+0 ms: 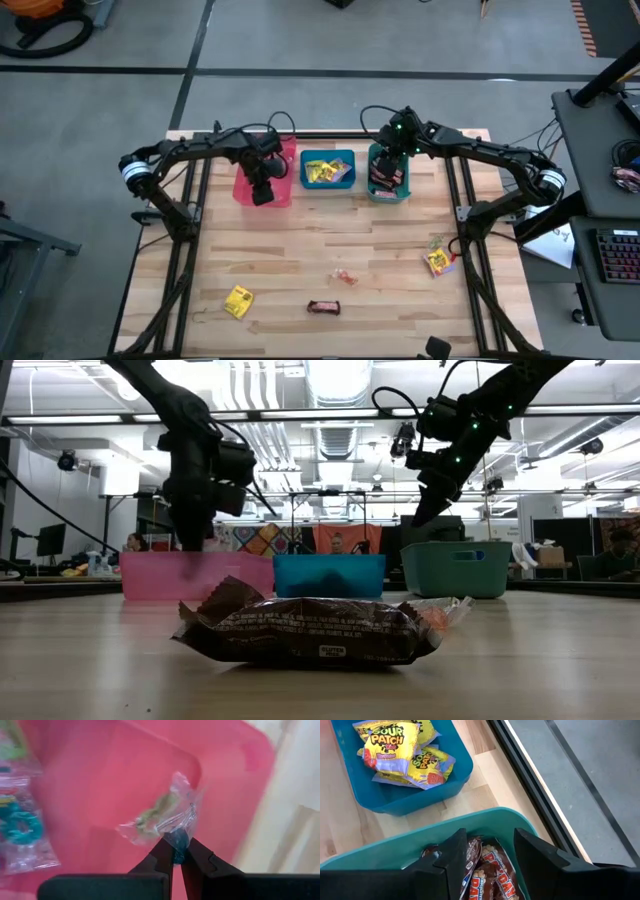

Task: Sort candy
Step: Put the blue candy into the red bin, then put the right yellow candy into the blue bin

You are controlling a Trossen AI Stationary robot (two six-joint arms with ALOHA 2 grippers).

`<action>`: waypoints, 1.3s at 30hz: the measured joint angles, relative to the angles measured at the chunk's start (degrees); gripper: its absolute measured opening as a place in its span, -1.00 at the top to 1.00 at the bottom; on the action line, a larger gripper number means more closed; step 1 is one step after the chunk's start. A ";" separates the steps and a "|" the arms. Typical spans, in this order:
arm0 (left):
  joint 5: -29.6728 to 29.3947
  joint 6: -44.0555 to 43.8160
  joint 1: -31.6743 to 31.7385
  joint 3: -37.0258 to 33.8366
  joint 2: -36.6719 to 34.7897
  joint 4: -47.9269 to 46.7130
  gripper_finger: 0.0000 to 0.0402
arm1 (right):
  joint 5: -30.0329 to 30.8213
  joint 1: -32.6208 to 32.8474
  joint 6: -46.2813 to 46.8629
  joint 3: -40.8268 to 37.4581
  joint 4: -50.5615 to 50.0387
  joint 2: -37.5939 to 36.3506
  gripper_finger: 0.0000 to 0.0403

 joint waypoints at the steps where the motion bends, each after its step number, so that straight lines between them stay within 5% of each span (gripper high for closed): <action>1: -0.72 -0.25 0.00 -0.33 0.00 0.86 0.99 | 0.00 0.00 -0.06 0.00 0.00 0.00 0.23; 14: -10.92 -3.48 -0.02 -0.40 0.00 2.43 0.79 | 0.15 0.02 0.84 0.00 -3.79 -0.66 0.19; 27: -11.12 -9.47 -0.02 1.34 -1.17 0.37 0.41 | -6.81 0.11 5.74 -1.11 -8.19 -10.06 0.19; 39: -11.14 -10.33 -3.37 9.74 -4.61 9.92 0.38 | -13.10 6.69 9.41 -1.75 -16.12 -11.10 0.25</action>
